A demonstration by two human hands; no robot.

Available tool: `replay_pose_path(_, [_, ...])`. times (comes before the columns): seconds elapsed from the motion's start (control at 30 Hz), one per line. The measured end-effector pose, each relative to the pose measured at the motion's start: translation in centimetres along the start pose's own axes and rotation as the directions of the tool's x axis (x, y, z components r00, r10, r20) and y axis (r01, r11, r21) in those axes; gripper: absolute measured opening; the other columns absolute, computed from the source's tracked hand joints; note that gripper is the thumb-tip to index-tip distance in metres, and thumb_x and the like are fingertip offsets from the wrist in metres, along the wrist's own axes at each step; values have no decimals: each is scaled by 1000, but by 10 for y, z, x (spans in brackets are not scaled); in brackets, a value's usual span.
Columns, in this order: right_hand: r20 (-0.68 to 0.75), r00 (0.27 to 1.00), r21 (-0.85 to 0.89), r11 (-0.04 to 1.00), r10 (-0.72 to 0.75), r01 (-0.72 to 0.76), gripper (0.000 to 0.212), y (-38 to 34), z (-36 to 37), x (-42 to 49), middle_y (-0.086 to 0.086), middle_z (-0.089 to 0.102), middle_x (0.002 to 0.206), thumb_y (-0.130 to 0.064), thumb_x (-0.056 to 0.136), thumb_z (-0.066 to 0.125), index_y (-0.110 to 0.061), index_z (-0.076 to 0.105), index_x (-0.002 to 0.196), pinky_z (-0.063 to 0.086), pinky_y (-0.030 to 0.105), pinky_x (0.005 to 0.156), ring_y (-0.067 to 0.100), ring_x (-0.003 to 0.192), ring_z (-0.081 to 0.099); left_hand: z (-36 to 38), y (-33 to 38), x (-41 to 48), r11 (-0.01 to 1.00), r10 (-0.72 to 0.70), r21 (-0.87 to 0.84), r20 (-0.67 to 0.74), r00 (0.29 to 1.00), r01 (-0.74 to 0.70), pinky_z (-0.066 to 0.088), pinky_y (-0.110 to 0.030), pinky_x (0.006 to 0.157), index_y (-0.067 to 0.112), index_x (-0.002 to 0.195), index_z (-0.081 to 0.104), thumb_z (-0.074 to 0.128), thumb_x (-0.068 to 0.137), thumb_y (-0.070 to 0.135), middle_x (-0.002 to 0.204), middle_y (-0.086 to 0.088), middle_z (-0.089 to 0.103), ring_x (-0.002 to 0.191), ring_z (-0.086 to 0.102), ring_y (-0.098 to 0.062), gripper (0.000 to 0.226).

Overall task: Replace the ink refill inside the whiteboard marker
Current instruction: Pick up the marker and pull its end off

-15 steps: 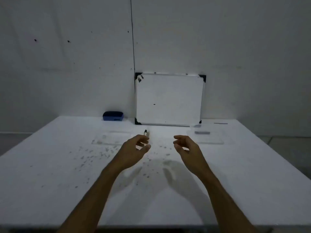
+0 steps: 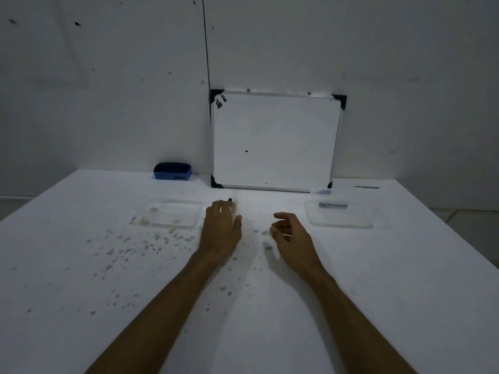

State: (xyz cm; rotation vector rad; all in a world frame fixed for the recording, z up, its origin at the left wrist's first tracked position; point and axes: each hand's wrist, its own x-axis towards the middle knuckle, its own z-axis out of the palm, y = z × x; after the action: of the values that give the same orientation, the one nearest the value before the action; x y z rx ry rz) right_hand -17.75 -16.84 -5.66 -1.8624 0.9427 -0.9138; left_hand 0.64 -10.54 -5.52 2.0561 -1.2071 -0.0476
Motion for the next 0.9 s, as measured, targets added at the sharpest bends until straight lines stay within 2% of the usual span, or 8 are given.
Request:
replay_pose_path(0.13, [-3,1000,33,999,22,-22,29,8,-1,18,-7,69,109,-26,100,63,-26,57,129,57,23,86,6,99,67,20,-2,2,994,-41,98,-73,997,48,41,-38,107,7,144,49,56,101,20,141,-15,52,129,47,-30,45])
replay_pose_path(0.23, [-26,998,121,992,50,-46,25,14,0,20,-6,71,103,-23,100,62,-28,58,125,61,26,81,12,97,70,22,-10,5,999,-22,41,-100,995,27,46,-35,94,4,135,58,54,96,-1,126,-16,60,115,54,-30,40])
replay_pose_path(0.37, [-30,997,145,987,71,-66,35,13,3,25,-4,68,117,-24,101,61,-26,54,135,62,24,71,18,97,72,13,-8,6,985,-65,-163,-80,995,51,47,-21,91,12,132,62,58,101,11,124,-4,66,111,62,-18,31])
replay_pose_path(0.47, [-2,993,200,973,116,-113,55,5,3,35,-7,59,130,-35,100,61,-27,41,151,62,25,69,12,89,74,4,-5,4,930,-57,-361,27,998,63,45,-7,83,20,130,65,60,102,19,118,8,69,104,64,-2,29])
replay_pose_path(0.53, [44,987,291,943,153,-160,60,-3,5,41,-3,62,130,-43,100,59,-28,36,154,58,22,61,11,82,74,-2,-4,3,886,0,-461,105,994,49,49,-8,81,24,125,69,60,102,22,114,12,72,101,67,3,25])
replay_pose_path(0.67, [28,993,380,918,116,-118,27,-7,11,47,12,73,98,-30,102,60,-20,58,127,47,20,45,10,57,62,-5,-4,3,821,33,-565,191,981,82,59,-22,79,22,119,73,62,101,23,98,6,79,91,73,-7,21])
replay_pose_path(0.77, [22,992,438,890,125,-122,19,-3,9,46,13,75,90,-22,100,64,-7,62,112,46,19,46,16,58,60,-9,-4,8,715,-8,-687,175,985,128,63,-35,81,18,121,71,66,99,25,104,4,80,93,76,-20,25])
replay_pose_path(0.9, [77,978,511,835,193,-205,25,-5,5,44,12,79,98,-21,96,69,1,64,108,53,20,53,14,66,68,-9,6,11,339,-79,-912,217,973,231,59,-33,92,13,131,60,69,94,27,121,-4,76,109,74,-22,40])
